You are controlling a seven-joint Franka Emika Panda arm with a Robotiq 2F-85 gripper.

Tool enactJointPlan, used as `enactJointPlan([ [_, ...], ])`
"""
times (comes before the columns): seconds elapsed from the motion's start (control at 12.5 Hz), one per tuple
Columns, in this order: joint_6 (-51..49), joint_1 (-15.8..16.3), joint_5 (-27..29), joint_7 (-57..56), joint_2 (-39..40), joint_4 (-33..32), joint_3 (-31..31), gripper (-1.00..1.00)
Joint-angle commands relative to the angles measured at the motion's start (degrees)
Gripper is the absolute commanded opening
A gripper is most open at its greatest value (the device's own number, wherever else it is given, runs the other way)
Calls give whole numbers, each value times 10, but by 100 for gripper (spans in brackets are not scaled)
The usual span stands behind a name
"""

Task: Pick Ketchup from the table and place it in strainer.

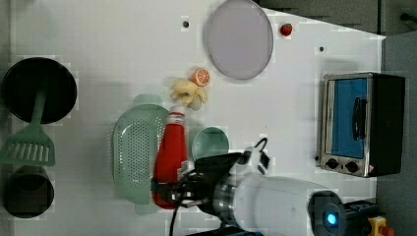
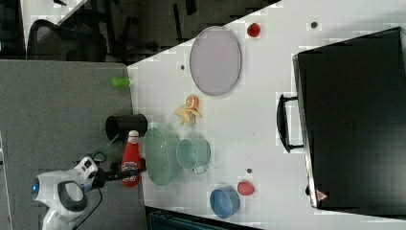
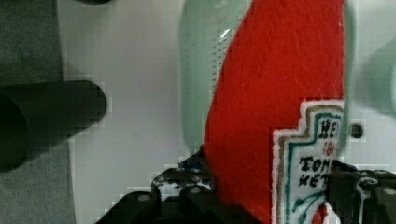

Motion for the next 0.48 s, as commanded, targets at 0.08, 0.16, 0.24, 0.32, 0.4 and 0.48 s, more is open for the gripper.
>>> enactJointPlan([
  [0.08,39,-18,-47,69,46,2,-13,29],
  [0.16,54,-18,-58,70,68,2,-15,37],
  [0.24,66,-18,-61,75,89,2,-16,57],
  [0.32,77,-17,-61,77,109,2,-16,78],
  [0.4,83,-15,-63,78,125,2,-16,98],
  [0.48,94,-13,-63,78,135,2,-16,100],
])
